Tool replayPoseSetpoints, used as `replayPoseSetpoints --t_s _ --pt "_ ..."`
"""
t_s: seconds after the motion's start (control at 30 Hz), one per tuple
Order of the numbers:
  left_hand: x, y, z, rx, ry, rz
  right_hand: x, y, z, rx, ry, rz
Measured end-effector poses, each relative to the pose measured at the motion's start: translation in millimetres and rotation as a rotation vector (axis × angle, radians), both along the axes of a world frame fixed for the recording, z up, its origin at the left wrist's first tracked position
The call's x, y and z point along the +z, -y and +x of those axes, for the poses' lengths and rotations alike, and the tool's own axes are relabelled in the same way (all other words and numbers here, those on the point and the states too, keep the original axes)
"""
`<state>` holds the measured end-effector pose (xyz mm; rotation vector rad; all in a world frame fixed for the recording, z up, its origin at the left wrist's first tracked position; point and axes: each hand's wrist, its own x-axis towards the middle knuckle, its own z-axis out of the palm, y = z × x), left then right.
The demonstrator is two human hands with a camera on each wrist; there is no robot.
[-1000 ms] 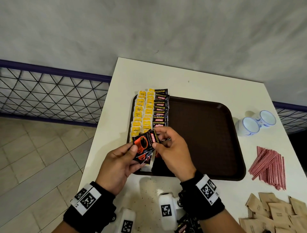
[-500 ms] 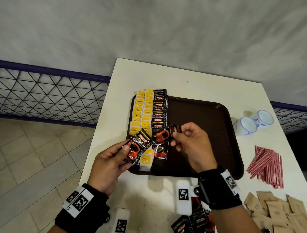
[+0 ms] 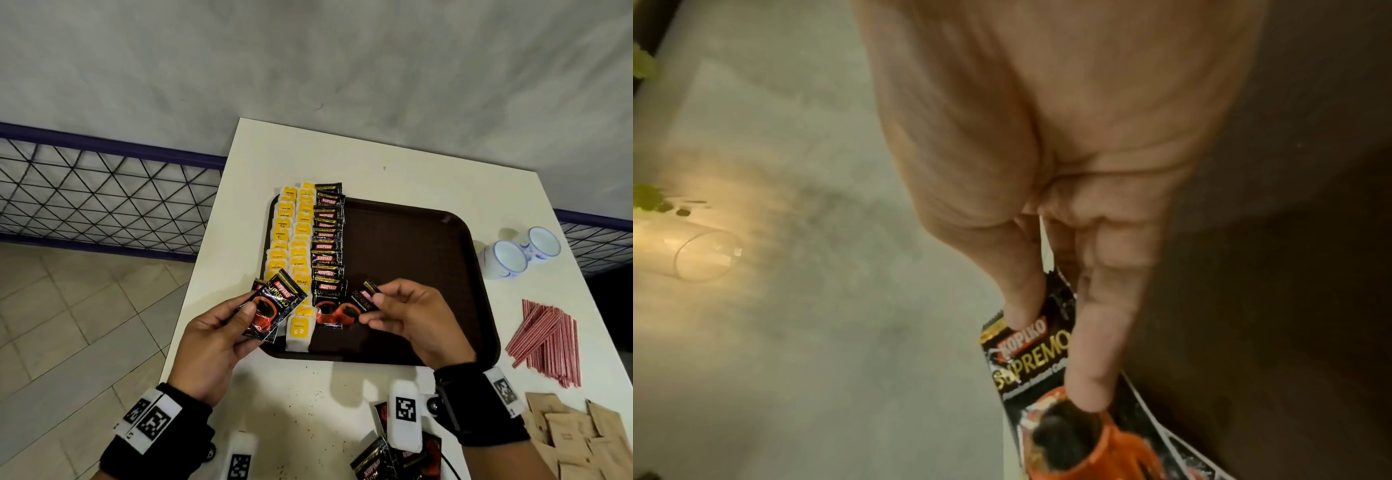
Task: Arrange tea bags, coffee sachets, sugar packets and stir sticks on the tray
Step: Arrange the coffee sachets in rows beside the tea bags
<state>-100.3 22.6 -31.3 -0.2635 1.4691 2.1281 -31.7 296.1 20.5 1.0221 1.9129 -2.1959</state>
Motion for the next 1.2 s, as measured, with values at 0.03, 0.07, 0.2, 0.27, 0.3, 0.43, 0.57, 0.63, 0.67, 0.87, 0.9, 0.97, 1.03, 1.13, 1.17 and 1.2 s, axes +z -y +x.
replayPoseSetpoints --t_s 0.03,0.07,0.2,0.27,0.3,0.43,0.57,0.63,0.67,0.87,0.9,0.97,1.03,1.13,1.17,1.2 --pt "0 0 0 0.004 -0.003 0.008 -2 0 -1 0.030 0.008 0.048" --pt "-1 1 -1 0.006 -0.003 0.021 -4 1 -2 0.062 0.020 0.095" --pt "-3 1 0 -0.006 0.006 0.033 -19 1 -6 0.210 0.137 0.191" --pt "-4 1 0 -0.009 0.006 0.030 -23 0 -9 0.281 0.184 0.193" --pt "-4 2 0 -0.007 0.002 0.029 -24 0 -11 0.300 0.196 0.197" --pt "-6 3 0 -0.002 -0.003 0.050 -26 3 -20 0.317 0.216 0.252" --pt "-7 1 2 0.012 0.040 0.037 -29 7 -26 0.324 0.207 0.289" --pt "-7 0 2 0.012 0.045 0.009 -30 9 -28 0.323 0.186 0.307" --pt "-6 0 2 0.004 0.036 0.003 -30 10 -29 0.323 0.175 0.316" --pt "-6 1 2 0.017 0.033 0.001 -32 14 -36 0.335 0.147 0.395" --pt "-8 1 2 0.014 0.032 -0.003 -32 14 -37 0.341 0.145 0.419" --pt "-9 0 3 0.020 0.055 -0.006 -31 15 -40 0.352 0.138 0.468" --pt "-8 0 3 0.026 0.057 -0.003 -32 16 -42 0.363 0.132 0.515" --pt "-8 -1 4 0.022 0.048 -0.019 -34 18 -44 0.371 0.122 0.566" --pt "-9 -1 5 0.021 0.052 -0.012 -35 18 -43 0.377 0.120 0.583" --pt "-9 -1 5 0.026 0.060 -0.012 -36 19 -43 0.384 0.119 0.596"
